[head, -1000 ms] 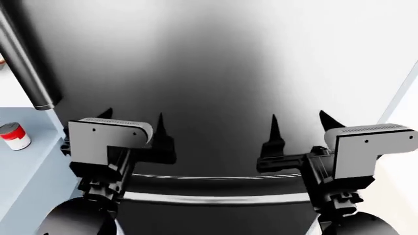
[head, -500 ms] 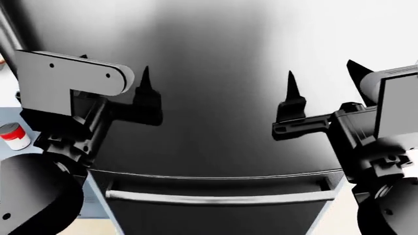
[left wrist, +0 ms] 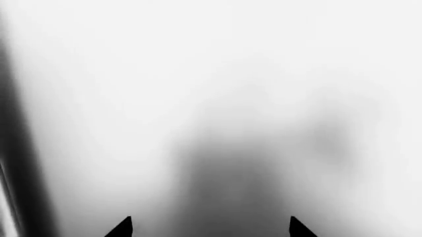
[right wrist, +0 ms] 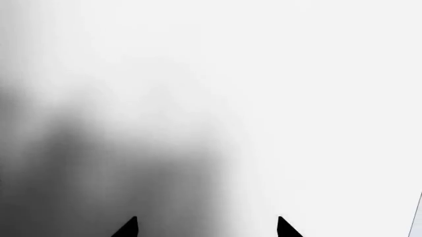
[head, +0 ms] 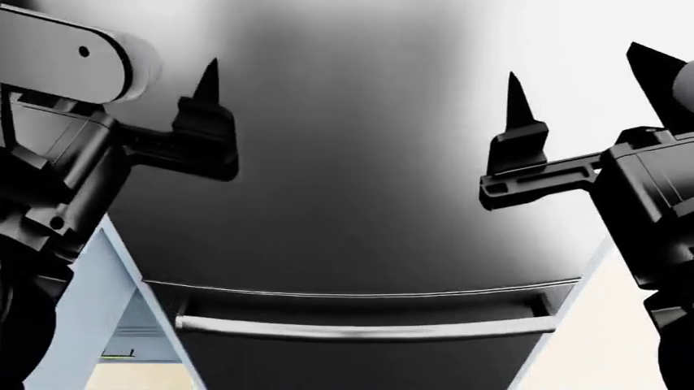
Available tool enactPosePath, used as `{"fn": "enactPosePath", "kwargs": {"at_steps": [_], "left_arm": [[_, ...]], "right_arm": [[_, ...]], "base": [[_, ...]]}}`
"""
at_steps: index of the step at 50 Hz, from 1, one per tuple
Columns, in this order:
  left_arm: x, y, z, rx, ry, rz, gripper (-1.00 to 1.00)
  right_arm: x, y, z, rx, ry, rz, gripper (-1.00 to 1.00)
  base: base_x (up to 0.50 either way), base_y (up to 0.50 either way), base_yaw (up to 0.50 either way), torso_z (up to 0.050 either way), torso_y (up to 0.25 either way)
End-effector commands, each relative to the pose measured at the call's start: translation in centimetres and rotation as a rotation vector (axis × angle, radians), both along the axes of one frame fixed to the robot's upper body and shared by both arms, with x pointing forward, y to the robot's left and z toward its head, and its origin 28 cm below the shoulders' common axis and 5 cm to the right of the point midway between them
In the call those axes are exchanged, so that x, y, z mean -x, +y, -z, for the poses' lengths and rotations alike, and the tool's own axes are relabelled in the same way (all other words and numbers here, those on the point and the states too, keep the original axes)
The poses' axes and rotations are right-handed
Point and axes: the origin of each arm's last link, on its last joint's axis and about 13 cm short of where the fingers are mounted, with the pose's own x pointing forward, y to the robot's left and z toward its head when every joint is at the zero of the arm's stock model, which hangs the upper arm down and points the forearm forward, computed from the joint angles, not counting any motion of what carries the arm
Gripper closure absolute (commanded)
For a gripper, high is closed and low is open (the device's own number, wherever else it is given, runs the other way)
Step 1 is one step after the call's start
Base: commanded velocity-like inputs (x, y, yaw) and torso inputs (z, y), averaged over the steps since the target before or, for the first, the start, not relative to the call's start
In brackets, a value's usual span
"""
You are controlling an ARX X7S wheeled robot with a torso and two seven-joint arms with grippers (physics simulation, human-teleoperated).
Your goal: Place the bar in the bowl and close the drawer.
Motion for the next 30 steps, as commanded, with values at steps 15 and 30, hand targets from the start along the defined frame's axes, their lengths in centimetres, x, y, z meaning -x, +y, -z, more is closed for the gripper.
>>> {"fn": "enactPosePath", "kwargs": {"at_steps": [15, 30], "left_arm": [[0.49, 0.53, -1.97, 0.046, -0.012, 0.016, -1.0], [0.24, 0.57, -2.36, 0.039, -0.001, 0.001, -1.0]], "right_arm": [[0.94, -0.24, -1.57, -0.01, -0.013, -0.012, -1.0], [0.99, -0.36, -1.74, -0.006, -0.013, -0.007, -1.0]], "base": [[0.0, 0.28, 0.0, 0.023, 0.0], [0.0, 0.37, 0.0, 0.0, 0.0]]}}
